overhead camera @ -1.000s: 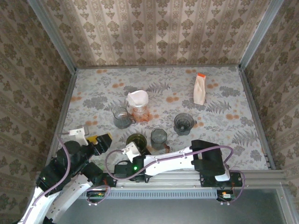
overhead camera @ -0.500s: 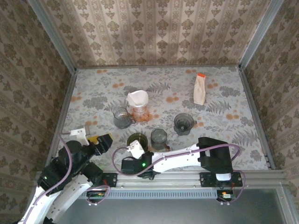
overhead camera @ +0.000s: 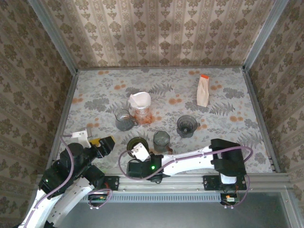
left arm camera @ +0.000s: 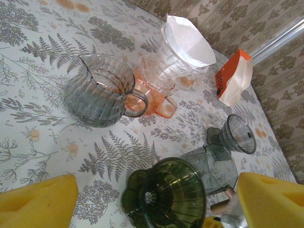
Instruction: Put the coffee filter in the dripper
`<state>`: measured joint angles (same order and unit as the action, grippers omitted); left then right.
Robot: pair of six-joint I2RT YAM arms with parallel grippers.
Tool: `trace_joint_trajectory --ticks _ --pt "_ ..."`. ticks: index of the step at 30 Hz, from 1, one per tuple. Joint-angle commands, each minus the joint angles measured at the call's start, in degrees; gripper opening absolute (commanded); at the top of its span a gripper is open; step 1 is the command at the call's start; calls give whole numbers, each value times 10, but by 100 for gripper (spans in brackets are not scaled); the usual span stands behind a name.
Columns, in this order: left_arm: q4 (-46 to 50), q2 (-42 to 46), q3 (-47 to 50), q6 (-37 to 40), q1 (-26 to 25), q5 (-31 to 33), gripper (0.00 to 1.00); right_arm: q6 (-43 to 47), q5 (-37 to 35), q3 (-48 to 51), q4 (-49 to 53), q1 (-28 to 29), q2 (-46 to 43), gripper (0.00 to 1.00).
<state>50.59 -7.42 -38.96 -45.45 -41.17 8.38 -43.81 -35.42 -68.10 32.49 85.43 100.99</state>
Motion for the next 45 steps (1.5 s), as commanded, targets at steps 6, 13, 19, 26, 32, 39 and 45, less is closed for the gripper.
trace_joint_trajectory --ticks 6,13,19,26,32,39,45 --pt "-19 -1 10 -6 4 0 89 16 23 46 26 14 -185 7" --pt "-89 -15 54 2 4 -42 100 -9 20 58 147 5 -301 8" --pt "-163 -52 96 7 4 -67 100 19 94 61 193 -75 -354 8" --pt "-173 -78 97 19 4 -72 100 94 207 34 200 -173 -326 8" --pt "-172 -90 104 13 4 -81 100 128 208 17 202 -194 -298 7" --pt "-181 -102 108 11 4 -84 100 146 193 8 200 -203 -273 7" --pt "-190 -113 109 14 4 -87 100 155 179 8 202 -203 -269 7"
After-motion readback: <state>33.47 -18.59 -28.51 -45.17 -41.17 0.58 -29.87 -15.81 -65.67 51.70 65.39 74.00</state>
